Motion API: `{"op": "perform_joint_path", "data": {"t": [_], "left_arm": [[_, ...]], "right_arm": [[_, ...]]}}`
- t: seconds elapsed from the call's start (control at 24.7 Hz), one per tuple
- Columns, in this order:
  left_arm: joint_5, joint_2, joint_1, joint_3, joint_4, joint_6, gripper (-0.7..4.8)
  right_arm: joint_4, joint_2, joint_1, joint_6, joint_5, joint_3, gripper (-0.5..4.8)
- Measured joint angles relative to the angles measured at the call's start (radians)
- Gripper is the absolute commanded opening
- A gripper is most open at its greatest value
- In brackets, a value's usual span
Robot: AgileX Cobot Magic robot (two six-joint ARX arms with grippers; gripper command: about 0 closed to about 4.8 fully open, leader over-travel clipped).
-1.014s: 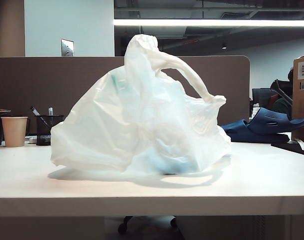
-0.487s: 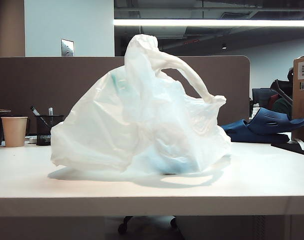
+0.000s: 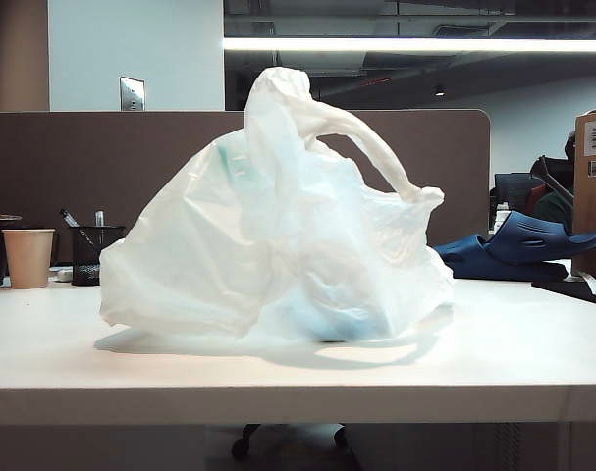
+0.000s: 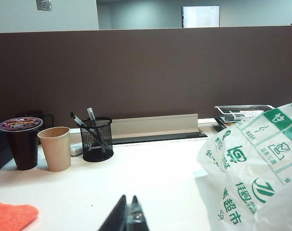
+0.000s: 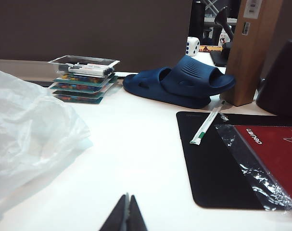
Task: Put the power bank into the bag.
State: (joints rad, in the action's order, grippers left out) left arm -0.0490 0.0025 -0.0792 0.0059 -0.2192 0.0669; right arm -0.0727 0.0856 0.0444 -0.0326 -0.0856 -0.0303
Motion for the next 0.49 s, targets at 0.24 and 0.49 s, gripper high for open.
{"op": "perform_joint_path", "data": {"t": [0.24, 0.49], "left_arm": [[0.000, 0.000, 0.000, 0.000, 0.026, 0.000, -0.06], [0.000, 0.000, 0.000, 0.000, 0.048, 0.000, -0.06]], "right_arm": [[0.011, 0.000, 0.000, 0.000, 0.004, 0.022, -0.08], [0.011, 0.000, 0.000, 0.000, 0.003, 0.022, -0.08]]}}
